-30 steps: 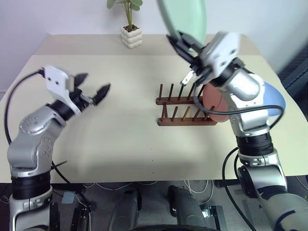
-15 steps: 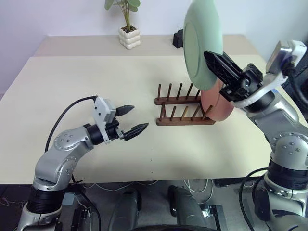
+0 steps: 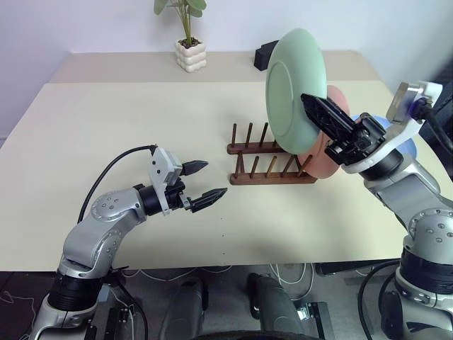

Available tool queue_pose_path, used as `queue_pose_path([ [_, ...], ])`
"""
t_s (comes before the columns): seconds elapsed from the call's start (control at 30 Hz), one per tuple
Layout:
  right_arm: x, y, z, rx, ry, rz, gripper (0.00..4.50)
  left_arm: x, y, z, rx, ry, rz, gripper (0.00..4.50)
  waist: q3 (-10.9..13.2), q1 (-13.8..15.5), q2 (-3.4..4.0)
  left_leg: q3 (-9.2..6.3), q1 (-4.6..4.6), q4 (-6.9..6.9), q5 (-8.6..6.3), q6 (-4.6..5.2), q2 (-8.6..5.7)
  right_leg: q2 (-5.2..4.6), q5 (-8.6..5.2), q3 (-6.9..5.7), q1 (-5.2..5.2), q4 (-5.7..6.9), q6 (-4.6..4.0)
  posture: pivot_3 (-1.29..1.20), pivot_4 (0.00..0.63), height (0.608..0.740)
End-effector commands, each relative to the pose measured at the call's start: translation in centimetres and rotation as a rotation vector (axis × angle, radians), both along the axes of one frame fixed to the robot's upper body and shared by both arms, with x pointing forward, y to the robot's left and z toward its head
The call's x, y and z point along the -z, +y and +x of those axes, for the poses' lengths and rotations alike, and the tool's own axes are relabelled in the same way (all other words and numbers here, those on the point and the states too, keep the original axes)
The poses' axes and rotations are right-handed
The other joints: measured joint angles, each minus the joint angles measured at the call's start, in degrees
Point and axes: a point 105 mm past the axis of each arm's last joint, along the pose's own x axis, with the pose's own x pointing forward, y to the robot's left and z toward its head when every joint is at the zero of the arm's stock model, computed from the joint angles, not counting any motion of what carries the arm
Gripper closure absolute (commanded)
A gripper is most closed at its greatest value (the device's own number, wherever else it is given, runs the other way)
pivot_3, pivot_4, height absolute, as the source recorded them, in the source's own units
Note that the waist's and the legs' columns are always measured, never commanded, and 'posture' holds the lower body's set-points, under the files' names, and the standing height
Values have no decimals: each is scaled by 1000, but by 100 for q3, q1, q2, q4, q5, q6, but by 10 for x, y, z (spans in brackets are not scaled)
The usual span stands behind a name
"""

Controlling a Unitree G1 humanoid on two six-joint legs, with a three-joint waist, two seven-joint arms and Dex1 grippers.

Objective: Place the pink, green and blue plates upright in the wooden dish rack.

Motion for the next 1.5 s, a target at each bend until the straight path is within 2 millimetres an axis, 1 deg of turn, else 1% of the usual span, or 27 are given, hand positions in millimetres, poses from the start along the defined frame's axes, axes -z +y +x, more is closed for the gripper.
queue_pose_path([
  [0.03, -4, -4, 1, 4, -13, 30, 4500, -9, 1, -5, 6, -48, -10, 33, 0, 0, 0, 0, 0, 0, 0, 0, 0, 0, 0, 0, 0, 0, 0, 0, 150, 736],
  [0.17, 0, -7, 6, 17, 20, 45, 4500, -9, 1, -6, 7, -48, -11, 33, 0, 2, 0, 0, 0, 0, 0, 0, 0, 0, 0, 0, 0, 0, 0, 0, 150, 736],
  [0.3, 9, -7, 11, 24, 67, 40, 4500, -8, 0, -6, 6, -47, -10, 33, 0, 2, 0, 0, -1, 1, 0, 0, 0, 0, 0, 0, 0, -1, 0, 0, 150, 736],
  [0.57, 20, -8, 17, 54, 129, 49, 4500, -6, 0, -6, 8, -46, -4, 33, 0, 0, 0, 0, 0, 1, 0, 0, 0, 0, 0, 0, 0, 0, 0, 0, 150, 736],
  [0.9, 26, -7, 18, 55, 149, 51, 4500, -4, 0, -5, 9, -49, 2, 33, 0, 0, 0, 0, -1, 1, 0, 1, 0, 0, 0, 0, 0, -1, 0, 0, 150, 736],
  [0.97, 27, -8, 19, 58, 151, 48, 3778, -4, 0, -5, 9, -49, 3, 0, 0, 0, 0, 0, -1, 1, 0, 1, 0, 0, 0, 0, 0, -1, 0, 0, 150, 736],
  [1.0, 27, -8, 19, 58, 151, 48, 3512, -4, 0, -5, 9, -49, 4, 0, 0, 0, 0, 0, -1, 1, 0, 1, 0, 0, 0, 0, 0, -1, 0, 0, 150, 736],
  [1.07, 27, -8, 19, 60, 152, 50, 2624, -4, 0, -5, 8, -49, 4, 0, 0, 0, 0, 0, 0, 1, 0, 1, 0, 0, 0, 0, 0, -1, 0, 0, 150, 736],
  [1.23, 28, -11, 22, 87, 149, 45, 33, -3, -1, -5, 11, -46, 4, 0, 0, 0, 0, 0, 0, 1, 0, 1, 0, 0, 0, 0, 0, -1, 0, 0, 150, 736],
  [1.5, 21, -10, 21, 91, 120, 37, 33, -2, -1, -6, 12, -42, 5, 0, 0, 0, 0, 0, 0, 1, 0, 1, 0, 0, 0, 0, 0, -1, 0, 0, 150, 736],
])
